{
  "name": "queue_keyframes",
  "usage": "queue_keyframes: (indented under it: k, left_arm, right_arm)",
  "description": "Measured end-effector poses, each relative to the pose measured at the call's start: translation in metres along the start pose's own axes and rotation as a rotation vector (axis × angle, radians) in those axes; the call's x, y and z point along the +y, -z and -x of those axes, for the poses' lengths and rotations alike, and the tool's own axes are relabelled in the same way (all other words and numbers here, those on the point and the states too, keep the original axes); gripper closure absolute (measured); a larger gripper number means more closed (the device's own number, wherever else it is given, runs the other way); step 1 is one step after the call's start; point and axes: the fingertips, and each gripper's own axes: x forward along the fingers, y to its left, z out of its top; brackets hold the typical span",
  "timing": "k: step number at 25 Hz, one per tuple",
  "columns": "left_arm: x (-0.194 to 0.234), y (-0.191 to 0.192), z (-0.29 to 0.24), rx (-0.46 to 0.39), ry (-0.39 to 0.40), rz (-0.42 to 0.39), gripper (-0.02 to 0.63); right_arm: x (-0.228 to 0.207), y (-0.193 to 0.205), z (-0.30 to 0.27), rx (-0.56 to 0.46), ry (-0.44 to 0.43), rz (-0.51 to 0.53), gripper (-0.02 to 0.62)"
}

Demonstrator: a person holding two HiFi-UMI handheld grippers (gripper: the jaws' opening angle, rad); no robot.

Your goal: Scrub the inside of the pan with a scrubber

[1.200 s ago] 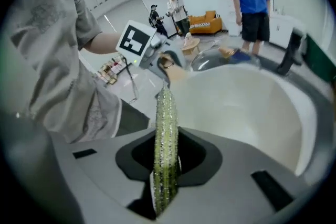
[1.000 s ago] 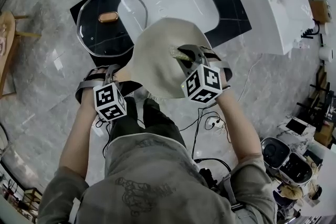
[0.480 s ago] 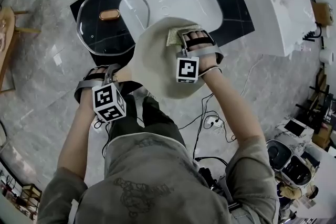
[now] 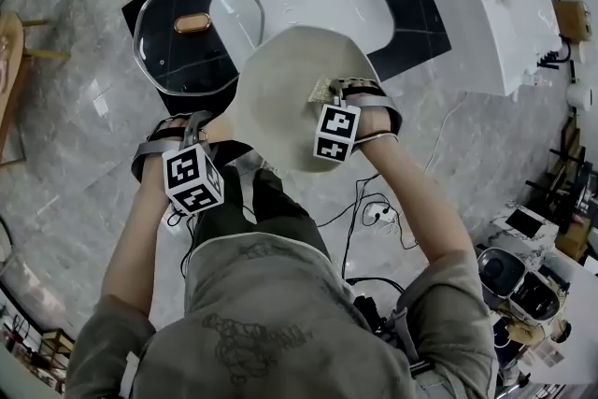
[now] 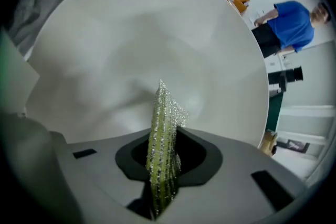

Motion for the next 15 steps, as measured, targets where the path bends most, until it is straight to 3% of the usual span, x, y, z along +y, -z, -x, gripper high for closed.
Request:
queue_keyframes:
  k: [8,12,15]
  left_arm:
    - [-0.001,0.002,-0.001,0.009,-0.002,0.017,0.430]
    - [0.000,0.002,0.000,0.011,-0.004,0.023,0.430]
    - [0.000,0.002,-0.001,0.020,-0.007,0.028,0.430]
  right_arm:
    - [0.064,-0.006,0.030,-0.011,-0.373,-0.185,0.518]
    - [0.097,-0.027,0.048,-0.078,-0.511,-0.241,0.520]
    - [0.112,-0.049,0.060,-0.154,-0.566,-0.285,0.520]
